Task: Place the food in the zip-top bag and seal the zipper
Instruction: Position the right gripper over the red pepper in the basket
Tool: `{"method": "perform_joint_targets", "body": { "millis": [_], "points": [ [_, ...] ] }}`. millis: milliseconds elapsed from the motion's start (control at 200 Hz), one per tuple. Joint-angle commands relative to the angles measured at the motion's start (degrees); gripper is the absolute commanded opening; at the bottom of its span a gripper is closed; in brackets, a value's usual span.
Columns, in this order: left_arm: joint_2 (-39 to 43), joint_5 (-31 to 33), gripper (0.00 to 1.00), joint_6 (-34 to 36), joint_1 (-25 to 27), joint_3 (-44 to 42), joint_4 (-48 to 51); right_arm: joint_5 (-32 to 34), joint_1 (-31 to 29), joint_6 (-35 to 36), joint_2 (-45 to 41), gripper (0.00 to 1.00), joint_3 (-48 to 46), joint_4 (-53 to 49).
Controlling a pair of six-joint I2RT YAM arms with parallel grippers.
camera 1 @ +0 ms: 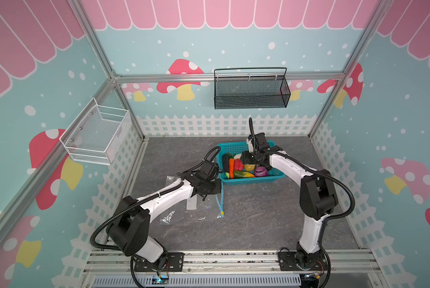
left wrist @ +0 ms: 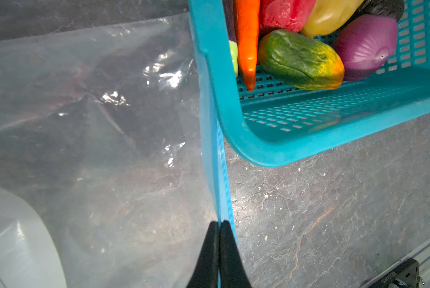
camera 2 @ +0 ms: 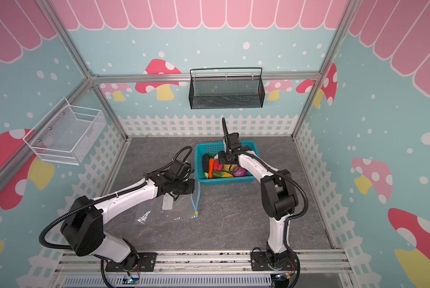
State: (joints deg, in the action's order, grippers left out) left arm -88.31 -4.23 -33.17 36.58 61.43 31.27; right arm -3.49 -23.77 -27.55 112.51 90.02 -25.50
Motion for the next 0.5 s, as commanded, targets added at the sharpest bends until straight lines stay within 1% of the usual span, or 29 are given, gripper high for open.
{"method": "perform_joint_targets", "body": {
  "millis": [0, 60, 110, 220, 340, 495],
  "points": [
    [2.24, 1.85, 0.00, 0.56, 0.27, 0.57, 1.01, 2.29, -1.07, -3.07, 2.81, 0.61, 3.40, -2.70],
    [2.40, 1.94, 0.00, 0.65, 0.30, 0.49, 1.01, 2.19, -1.50, -3.35, 4.03, 0.64, 4.25, -2.96],
    [2.46, 1.93, 0.00, 0.74, 0.33, 0.39, 1.02, 2.41, -1.87, -3.38, 4.74, 0.69, 4.94, -3.22],
    [2.36, 1.68, 0.00, 0.82, 0.25, 0.27, 0.99, 4.21, -2.20, -3.46, 5.85, 0.76, 5.82, -3.82],
    [2.29, 2.02, 0.00, 0.91, 0.30, 0.15, 0.99, 5.57, -2.42, -3.47, 6.67, 0.78, 6.56, -4.03],
    [2.10, 2.00, 0.00, 1.09, 0.27, 0.20, 0.99, 5.16, -2.75, -3.74, 8.76, 0.77, 8.09, -4.65]
  ]
}}
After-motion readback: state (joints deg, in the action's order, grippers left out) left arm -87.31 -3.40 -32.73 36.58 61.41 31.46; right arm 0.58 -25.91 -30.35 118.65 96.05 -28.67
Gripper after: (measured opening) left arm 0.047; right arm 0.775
